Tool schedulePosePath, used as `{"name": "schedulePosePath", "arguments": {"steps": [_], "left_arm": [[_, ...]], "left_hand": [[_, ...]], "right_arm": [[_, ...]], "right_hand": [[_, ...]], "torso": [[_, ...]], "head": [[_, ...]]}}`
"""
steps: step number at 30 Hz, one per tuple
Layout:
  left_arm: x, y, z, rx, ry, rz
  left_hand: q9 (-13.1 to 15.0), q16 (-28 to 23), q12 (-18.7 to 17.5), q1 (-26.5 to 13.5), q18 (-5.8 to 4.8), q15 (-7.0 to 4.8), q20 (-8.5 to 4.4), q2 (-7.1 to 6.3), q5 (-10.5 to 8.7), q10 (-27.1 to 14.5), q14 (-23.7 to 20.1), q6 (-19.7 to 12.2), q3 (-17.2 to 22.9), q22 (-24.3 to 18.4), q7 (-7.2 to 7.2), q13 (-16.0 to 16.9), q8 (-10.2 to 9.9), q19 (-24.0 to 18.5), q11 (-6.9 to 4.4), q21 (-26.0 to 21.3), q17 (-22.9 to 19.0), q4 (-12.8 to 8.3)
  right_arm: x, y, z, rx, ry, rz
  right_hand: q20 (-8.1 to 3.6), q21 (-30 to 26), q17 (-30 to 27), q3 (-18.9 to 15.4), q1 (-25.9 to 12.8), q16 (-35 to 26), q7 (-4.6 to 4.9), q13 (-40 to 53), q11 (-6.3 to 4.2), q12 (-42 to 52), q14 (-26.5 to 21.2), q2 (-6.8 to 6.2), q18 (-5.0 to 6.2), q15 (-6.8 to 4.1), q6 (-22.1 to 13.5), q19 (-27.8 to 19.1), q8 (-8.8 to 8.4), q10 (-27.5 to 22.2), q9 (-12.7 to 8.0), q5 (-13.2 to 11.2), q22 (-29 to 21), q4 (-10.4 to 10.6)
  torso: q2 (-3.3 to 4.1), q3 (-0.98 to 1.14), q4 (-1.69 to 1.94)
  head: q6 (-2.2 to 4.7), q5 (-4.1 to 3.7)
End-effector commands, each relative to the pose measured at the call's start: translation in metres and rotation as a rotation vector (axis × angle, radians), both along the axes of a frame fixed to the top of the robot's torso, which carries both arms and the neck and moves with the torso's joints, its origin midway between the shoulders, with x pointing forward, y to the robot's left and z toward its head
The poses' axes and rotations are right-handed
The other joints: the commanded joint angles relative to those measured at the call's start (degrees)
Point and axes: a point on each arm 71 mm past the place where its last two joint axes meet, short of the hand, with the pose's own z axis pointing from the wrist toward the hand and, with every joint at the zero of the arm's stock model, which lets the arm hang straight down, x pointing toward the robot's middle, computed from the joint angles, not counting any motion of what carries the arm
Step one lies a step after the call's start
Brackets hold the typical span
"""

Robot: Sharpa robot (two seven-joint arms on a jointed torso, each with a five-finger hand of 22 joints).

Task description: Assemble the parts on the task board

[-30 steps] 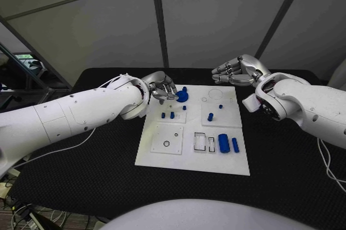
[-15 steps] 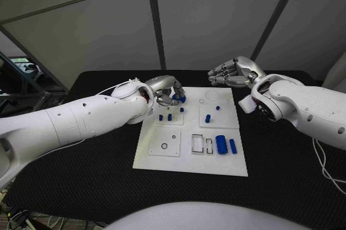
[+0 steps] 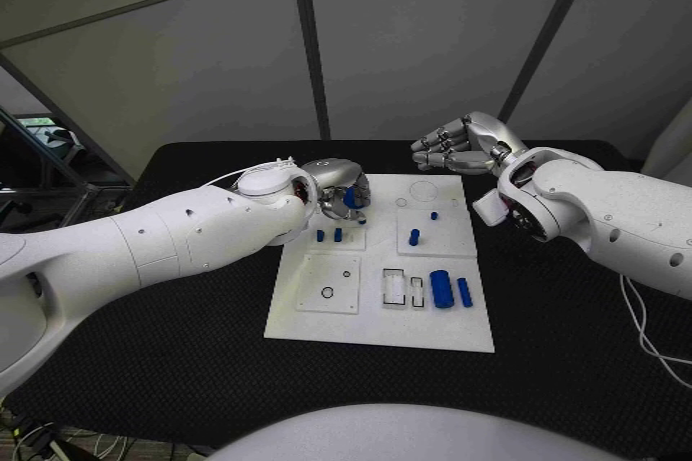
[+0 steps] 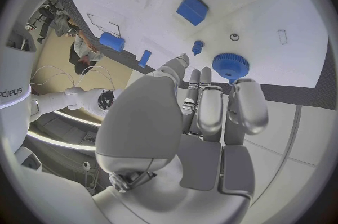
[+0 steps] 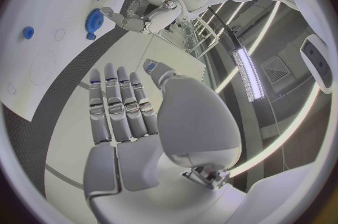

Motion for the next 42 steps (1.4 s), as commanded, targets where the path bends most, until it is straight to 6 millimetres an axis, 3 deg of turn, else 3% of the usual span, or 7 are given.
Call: {"name": "schedulePosePath", "arguments": {"steps": [1,14,30,42], "left_arm": [[0.001,-0.001,-0.005,0.078,0.036,-0.011],[0.004,-0.008,-0.009,0.1,0.06,-0.007],[0.009,-0.013,-0.011,0.101,0.059,-0.006],[0.01,-0.017,-0.013,0.108,0.071,-0.011]], "left_hand": [[-0.1,0.4,-0.4,-0.3,-1.27,-0.08,0.13,-0.34,0.11,0.5,0.5,0.4,0.3,0.5,-0.1,-0.1,-0.4,0.6,0.1,0.5,0.0,0.0],[-0.5,0.6,-1.0,0.0,-1.57,0.26,0.3,0.18,0.2,1.5,1.0,0.8,0.6,1.8,0.25,-0.6,-0.9,1.2,0.11,1.7,-0.1,-0.2],[-1.0,1.0,-1.3,1.1,-1.85,0.29,0.47,1.26,0.25,4.2,1.4,1.7,2.6,3.3,0.61,-0.9,-1.6,1.8,-0.07,3.1,-0.1,-1.0],[-1.1,1.1,-1.3,1.0,-1.96,0.22,0.41,1.06,0.2,4.5,1.5,1.7,2.8,3.8,0.67,-0.9,-1.8,2.0,-0.12,3.6,-0.1,-1.2]], "right_arm": [[0.0,0.002,0.002,0.003,-0.012,0.01],[-0.001,0.004,0.002,0.002,-0.012,0.014],[-0.001,0.007,0.002,-0.003,-0.011,0.023],[-0.001,0.008,0.002,-0.003,-0.01,0.025]], "right_hand": [[-0.15,-0.2,0.0,0.1,0.2,0.2,0.34,-0.1,-0.17,0.1,-0.3,0.29,0.37,0.15,0.2,0.4,-0.03,-0.4,0.0,0.3,0.0,-0.3],[-0.15,-0.3,-0.1,0.1,0.2,0.2,0.46,-0.1,-0.09,0.1,-0.3,0.27,0.36,0.17,0.2,0.5,-0.09,-0.5,0.0,0.3,-0.1,-0.3],[-0.15,-0.3,-0.1,0.1,0.2,0.2,0.47,-0.1,-0.08,0.1,-0.3,0.28,0.36,0.18,0.2,0.5,-0.1,-0.5,0.0,0.3,-0.1,-0.3],[-0.14,-0.4,-0.1,0.1,0.3,0.2,0.49,-0.1,-0.07,0.1,-0.3,0.34,0.35,0.18,0.2,0.5,-0.11,-0.5,0.0,0.3,-0.1,-0.4]], "torso": [[-0.01,0.05,0.05],[0.01,-0.05,0.07],[-0.02,0.03,0.09],[-0.07,0.05,0.12]], "head": [[-0.03,-0.06],[0.12,0.09],[-0.02,0.0],[-0.3,0.14]]}}
